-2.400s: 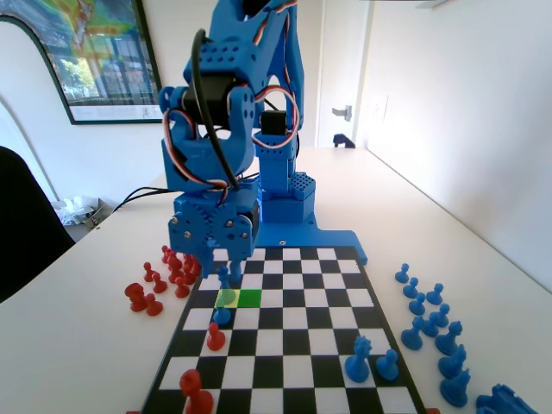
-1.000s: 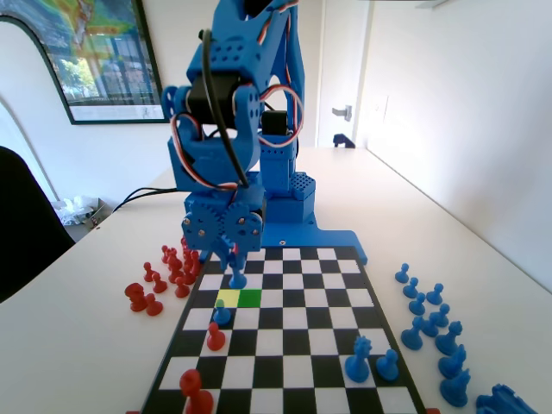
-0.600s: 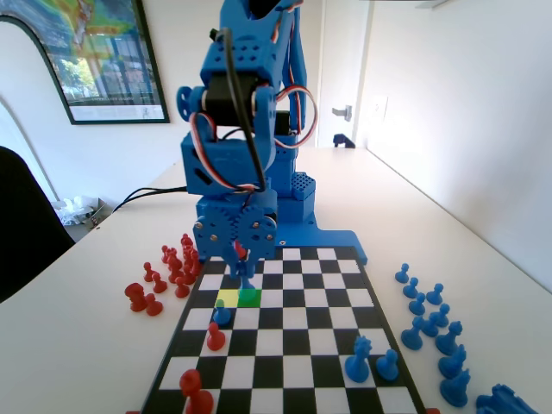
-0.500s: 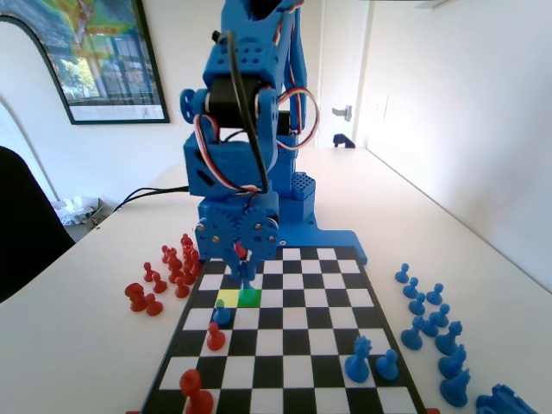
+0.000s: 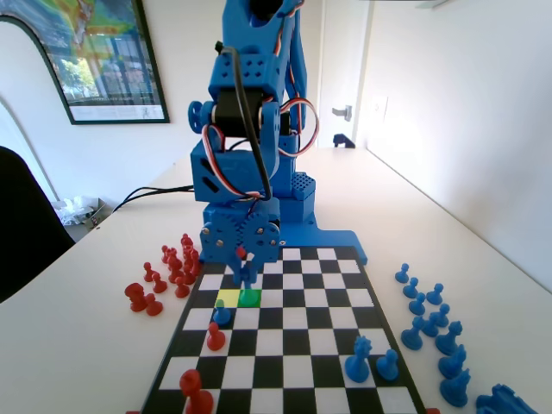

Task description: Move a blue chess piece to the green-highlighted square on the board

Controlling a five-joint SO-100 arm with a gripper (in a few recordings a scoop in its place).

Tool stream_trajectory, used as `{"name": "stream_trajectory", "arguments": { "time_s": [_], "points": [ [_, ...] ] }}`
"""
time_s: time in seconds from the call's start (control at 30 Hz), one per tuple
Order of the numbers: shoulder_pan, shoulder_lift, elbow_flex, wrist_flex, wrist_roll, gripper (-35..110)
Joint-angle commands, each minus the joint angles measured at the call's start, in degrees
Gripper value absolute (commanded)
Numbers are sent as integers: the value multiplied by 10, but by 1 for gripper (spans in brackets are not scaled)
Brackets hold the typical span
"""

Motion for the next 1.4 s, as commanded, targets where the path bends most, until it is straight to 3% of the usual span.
{"name": "stream_trajectory", "arguments": {
  "time_s": [0.0,0.17,0.3,0.53,0.73,1.0,1.37],
  "points": [
    [8,19,-2,-2,-12,22],
    [11,21,-12,13,-11,25],
    [13,25,-68,91,-1,23],
    [10,73,-178,228,32,12],
    [1,120,-220,278,42,1],
    [-10,250,-187,300,40,1],
    [-57,525,-171,446,37,1]
  ]
}}
